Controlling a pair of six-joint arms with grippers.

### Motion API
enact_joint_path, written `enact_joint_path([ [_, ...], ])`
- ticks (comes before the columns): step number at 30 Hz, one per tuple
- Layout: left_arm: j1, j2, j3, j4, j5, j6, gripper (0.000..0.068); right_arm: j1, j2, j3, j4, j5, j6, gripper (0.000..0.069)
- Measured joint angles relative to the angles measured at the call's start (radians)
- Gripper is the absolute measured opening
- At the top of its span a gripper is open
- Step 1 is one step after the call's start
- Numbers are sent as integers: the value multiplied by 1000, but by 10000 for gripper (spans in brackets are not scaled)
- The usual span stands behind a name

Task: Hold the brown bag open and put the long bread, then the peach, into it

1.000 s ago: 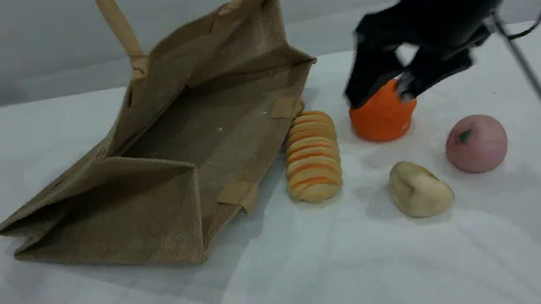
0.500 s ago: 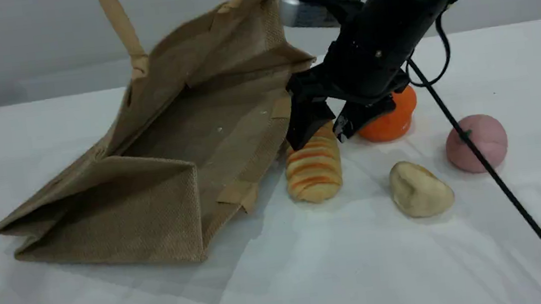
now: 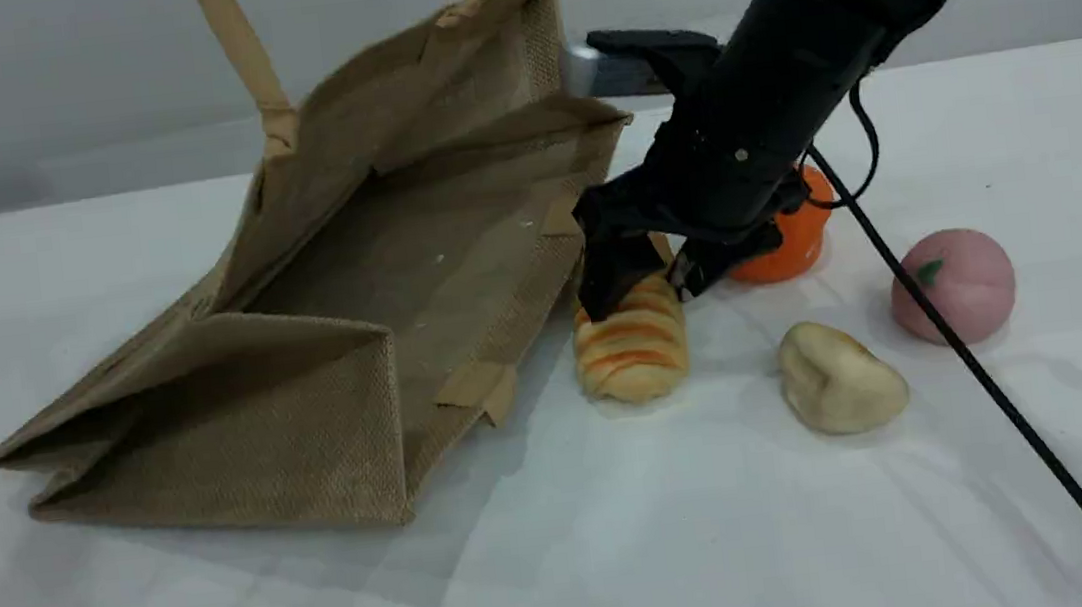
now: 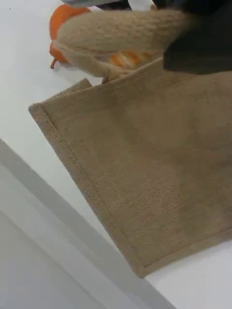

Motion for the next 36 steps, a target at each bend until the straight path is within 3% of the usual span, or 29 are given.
enact_joint_path([
  [6,0,0,0,0,0,0,97,16,4,1,4,-7,-1,528],
  [8,0,0,0,0,1,0,97,20,5,1,9,-4,-1,498],
  [11,0,0,0,-1,0,0,97,27,5,1,9,-1,-1,393],
  [16,0,0,0,-1,1,0,97,28,5,1,8,25,-27,117],
  [18,0,0,0,-1,1,0,97,26,5,1,-3,29,-29,67],
  [31,0,0,0,0,1,0,96,-45,-159,2,-236,167,153,48],
  [36,0,0,0,-5,1,0,96,-43,-222,3,-218,209,167,48],
])
